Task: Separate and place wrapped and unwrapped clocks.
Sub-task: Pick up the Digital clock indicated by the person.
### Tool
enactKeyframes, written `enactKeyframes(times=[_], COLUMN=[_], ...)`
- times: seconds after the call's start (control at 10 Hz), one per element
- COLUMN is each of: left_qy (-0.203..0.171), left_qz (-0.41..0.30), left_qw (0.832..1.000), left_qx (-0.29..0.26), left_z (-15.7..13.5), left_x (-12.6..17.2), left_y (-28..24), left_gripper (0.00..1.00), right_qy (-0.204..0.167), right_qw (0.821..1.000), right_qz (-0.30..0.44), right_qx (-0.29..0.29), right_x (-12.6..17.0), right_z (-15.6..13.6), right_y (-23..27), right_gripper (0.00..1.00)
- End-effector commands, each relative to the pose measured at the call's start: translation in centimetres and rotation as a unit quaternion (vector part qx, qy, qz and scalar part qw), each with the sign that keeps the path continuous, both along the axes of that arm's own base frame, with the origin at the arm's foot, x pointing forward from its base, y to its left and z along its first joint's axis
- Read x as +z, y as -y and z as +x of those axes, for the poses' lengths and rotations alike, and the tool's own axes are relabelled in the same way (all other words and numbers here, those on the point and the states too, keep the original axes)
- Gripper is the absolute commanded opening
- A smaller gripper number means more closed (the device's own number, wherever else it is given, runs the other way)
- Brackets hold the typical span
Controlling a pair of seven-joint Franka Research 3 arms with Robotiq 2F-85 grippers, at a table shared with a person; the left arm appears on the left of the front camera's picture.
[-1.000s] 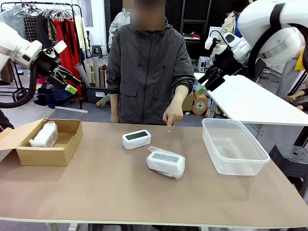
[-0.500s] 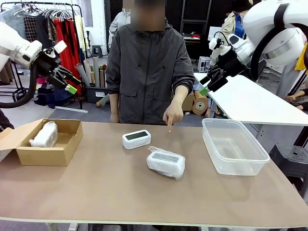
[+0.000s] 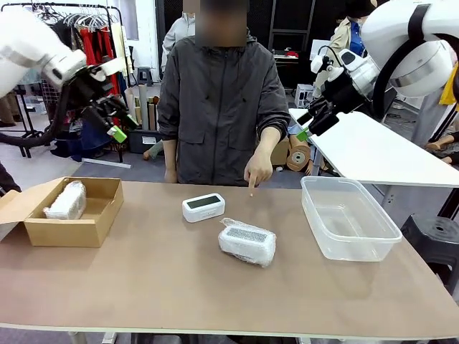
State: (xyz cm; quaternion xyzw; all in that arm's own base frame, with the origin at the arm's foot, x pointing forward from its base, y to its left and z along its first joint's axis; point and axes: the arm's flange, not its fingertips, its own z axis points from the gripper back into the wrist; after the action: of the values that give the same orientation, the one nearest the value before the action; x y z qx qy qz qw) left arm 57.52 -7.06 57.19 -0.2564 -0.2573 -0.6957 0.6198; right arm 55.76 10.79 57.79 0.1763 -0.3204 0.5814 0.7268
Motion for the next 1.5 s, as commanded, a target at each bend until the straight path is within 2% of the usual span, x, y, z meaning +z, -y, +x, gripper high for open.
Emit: enactKeyframes(times=[0.0, 0.1, 0.3, 0.4, 0.6, 0.8, 0.9, 1.0, 1.1, 1.2, 1.4], left_qy=[0.015, 0.024, 0.052, 0.064, 0.11, 0.145, 0.175, 0.17, 0.148, 0.159, 0.159], left_qz=[0.043, 0.063, 0.078, 0.09, 0.126, 0.153, 0.166, 0.156, 0.14, 0.156, 0.156], left_qw=[0.999, 0.998, 0.995, 0.992, 0.985, 0.975, 0.966, 0.966, 0.971, 0.969, 0.969], left_qx=[-0.008, -0.008, -0.045, -0.06, -0.042, -0.075, -0.096, -0.12, -0.124, -0.103, -0.103], left_z=[-3.4, -5.1, -9.3, -10.7, -12.5, -12.8, -12.3, -11.8, -11.0, -12.6, -12.6], left_x=[2.0, 2.9, 3.0, 2.1, -1.0, -4.2, -5.6, -6.5, -7.5, -6.3, -6.3], left_y=[3.1, 5.4, 11.6, 14.2, 19.2, 22.2, 23.1, 23.4, 23.4, 24.2, 24.2], left_gripper=[1.0, 1.0, 1.0, 1.0, 1.0, 1.0, 1.0, 1.0, 1.0, 1.0, 1.0], right_qy=[0.003, 0.003, 0.003, 0.003, 0.003, 0.003, 0.003, 0.003, 0.003, 0.003, 0.003], right_qw=[1.0, 1.0, 1.0, 1.0, 1.0, 1.0, 1.0, 1.0, 1.0, 1.0, 1.0], right_qz=[-0.003, -0.003, -0.003, -0.003, -0.003, -0.003, -0.003, -0.003, -0.003, -0.003, -0.003], right_qx=[-0.001, -0.001, -0.001, -0.001, -0.001, -0.001, -0.001, -0.001, -0.001, -0.001, -0.001], right_x=[0.2, 0.2, 0.2, 0.2, 0.2, 0.2, 0.2, 0.2, 0.2, 0.2, 0.2], right_z=[-0.1, -0.1, -0.1, -0.1, -0.1, -0.1, -0.1, -0.1, -0.1, -0.1, -0.1], right_y=[0.0, 0.0, 0.0, 0.0, 0.0, 0.0, 0.0, 0.0, 0.0, 0.0, 0.0], right_gripper=[1.0, 1.0, 1.0, 1.0, 1.0, 1.0, 1.0, 1.0, 1.0, 1.0, 1.0])
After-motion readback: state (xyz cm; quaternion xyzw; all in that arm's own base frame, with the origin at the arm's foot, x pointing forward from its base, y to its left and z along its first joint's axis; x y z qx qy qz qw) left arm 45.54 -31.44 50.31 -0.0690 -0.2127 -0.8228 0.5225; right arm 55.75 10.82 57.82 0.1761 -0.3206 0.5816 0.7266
